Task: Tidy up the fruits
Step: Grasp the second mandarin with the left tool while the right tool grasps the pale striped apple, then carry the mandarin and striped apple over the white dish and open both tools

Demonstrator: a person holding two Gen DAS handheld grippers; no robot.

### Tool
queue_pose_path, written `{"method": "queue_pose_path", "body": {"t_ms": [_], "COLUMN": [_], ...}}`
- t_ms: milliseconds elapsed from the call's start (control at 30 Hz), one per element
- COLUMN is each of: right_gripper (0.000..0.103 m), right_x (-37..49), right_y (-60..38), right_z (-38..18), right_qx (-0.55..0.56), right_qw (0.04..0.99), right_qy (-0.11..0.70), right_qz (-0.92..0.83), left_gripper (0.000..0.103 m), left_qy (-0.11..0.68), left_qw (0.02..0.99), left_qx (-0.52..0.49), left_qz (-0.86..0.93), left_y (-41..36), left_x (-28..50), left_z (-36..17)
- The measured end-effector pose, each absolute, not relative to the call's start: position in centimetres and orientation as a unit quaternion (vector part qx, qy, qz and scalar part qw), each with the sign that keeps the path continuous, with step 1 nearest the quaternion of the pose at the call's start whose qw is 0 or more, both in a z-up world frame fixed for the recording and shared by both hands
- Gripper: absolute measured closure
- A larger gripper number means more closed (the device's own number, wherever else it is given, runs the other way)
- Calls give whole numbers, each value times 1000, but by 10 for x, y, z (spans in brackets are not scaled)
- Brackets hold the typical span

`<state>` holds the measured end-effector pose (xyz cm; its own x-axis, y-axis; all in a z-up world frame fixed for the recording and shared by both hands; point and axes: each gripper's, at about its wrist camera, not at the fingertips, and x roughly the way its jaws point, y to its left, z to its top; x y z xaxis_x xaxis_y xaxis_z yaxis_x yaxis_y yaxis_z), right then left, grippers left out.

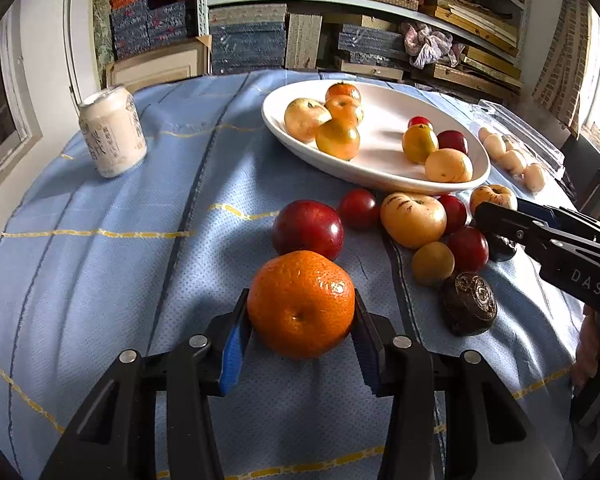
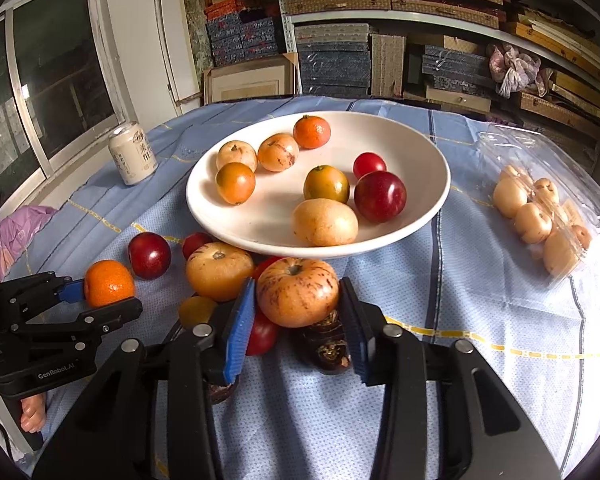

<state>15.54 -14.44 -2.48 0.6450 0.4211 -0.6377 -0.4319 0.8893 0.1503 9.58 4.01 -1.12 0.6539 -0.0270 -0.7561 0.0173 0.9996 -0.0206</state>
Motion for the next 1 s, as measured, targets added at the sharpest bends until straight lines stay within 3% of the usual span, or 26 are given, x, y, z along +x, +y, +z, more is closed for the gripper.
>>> {"method": "queue_pose_path", "body": {"t_ms": [1000], "right_gripper": [62], "right_x": [88], "right_y": [-176], "right_z": [14], "right_qx": [37], "right_qw": [924], "right_qy": [284], "right_qz": [252], "left_gripper": [56], "left_qy": [332], "left_qw": [942], "left_qx": [46], "left_qz": [14], "left_y": [25], "left_x": [66], "left_z": [23]}}
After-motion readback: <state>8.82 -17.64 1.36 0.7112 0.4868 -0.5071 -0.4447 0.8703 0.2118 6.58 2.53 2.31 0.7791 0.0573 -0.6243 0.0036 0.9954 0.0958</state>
